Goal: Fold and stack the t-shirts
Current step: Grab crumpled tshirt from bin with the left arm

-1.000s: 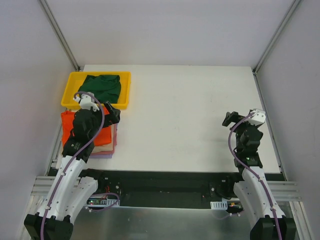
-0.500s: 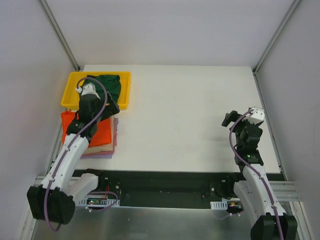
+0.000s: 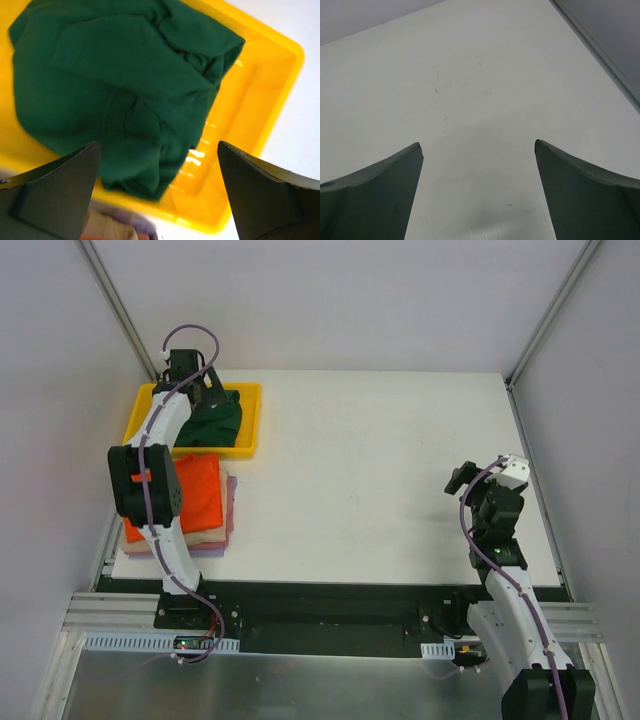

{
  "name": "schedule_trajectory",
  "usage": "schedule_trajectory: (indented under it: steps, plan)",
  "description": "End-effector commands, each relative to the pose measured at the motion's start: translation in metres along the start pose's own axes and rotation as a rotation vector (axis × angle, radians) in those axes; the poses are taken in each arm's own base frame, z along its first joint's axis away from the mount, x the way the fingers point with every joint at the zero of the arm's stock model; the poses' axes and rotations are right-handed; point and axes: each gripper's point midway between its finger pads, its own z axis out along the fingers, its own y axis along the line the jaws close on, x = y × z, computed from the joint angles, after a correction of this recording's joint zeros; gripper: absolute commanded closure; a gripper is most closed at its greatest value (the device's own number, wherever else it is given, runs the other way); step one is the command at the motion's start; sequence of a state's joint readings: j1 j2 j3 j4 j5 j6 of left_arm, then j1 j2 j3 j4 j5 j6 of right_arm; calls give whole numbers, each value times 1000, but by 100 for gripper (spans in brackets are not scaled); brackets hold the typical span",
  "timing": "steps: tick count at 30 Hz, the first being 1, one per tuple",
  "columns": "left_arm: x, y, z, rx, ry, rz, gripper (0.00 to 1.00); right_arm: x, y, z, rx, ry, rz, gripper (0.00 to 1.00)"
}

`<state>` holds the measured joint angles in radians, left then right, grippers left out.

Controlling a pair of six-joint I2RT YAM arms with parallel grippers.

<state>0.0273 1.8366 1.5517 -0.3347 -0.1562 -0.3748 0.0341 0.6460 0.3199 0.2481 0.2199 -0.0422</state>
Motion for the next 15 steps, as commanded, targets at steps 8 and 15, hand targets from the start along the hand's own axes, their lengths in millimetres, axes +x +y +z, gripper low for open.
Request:
schedule_trajectory:
  steps: [8,15]
  plan:
    - [2,-11,93,21,187,226,1,-23,20,3,-93,-42,-8,4]
    - [46,-1,126,4,311,242,14,-26,19,0,-94,-71,-1,4]
